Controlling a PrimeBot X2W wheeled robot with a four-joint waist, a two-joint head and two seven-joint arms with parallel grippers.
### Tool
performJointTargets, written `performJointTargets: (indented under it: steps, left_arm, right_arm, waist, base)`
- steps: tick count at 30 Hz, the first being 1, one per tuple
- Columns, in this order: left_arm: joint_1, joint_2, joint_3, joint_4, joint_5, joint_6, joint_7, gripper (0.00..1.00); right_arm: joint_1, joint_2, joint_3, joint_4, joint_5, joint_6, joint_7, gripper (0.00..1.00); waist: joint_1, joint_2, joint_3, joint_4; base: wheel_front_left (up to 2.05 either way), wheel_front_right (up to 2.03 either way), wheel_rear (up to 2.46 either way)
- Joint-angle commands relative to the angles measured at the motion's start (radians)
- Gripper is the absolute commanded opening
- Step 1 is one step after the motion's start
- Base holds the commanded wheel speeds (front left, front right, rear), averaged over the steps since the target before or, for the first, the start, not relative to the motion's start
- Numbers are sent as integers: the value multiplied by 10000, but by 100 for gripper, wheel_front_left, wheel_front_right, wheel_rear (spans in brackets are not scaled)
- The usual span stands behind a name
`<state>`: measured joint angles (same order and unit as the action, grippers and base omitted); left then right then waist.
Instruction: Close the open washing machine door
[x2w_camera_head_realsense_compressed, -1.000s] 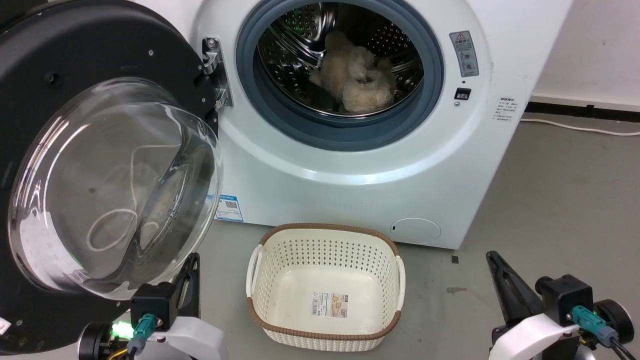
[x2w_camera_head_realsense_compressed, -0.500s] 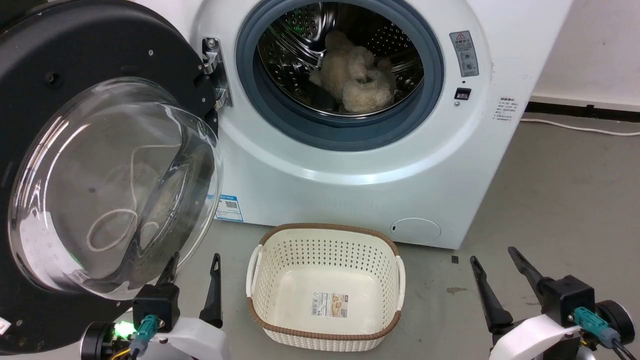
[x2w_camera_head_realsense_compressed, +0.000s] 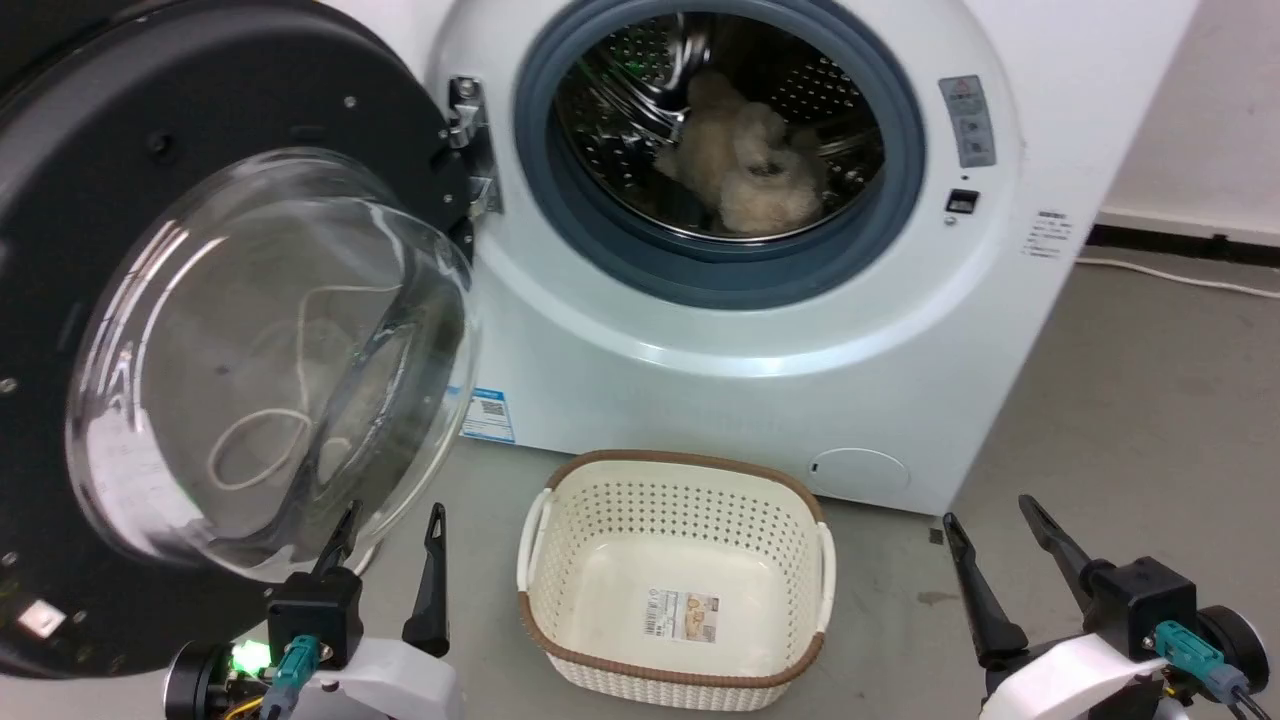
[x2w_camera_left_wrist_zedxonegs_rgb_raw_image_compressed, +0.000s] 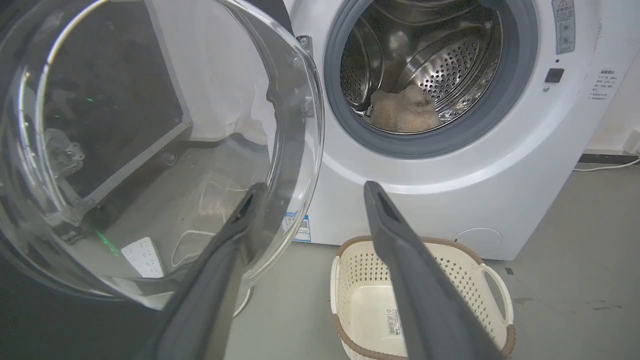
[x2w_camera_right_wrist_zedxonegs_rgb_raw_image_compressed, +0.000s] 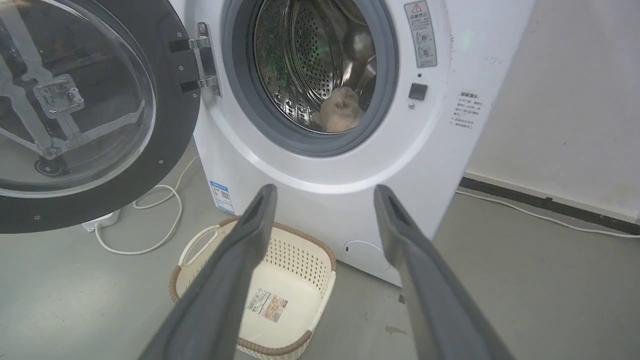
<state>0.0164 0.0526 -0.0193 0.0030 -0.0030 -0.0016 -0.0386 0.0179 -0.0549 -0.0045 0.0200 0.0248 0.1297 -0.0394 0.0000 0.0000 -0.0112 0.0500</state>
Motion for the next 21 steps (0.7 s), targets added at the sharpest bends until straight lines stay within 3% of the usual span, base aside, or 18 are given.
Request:
performJointTargets:
  steps: [1, 21]
  left_arm:
    - [67, 48, -27, -53, -8, 58, -105, 100]
    - [449, 112, 125, -533, -63, 399, -564, 100]
  right_arm:
    - [136, 10, 3, 28, 100, 2, -97, 100]
    - [-313, 10, 841, 582, 385, 4, -557, 100]
  waist:
    - [0, 0, -32, 95]
    - [0, 0, 37, 1353]
  base:
    - [0, 0, 0]
    - [0, 0, 0]
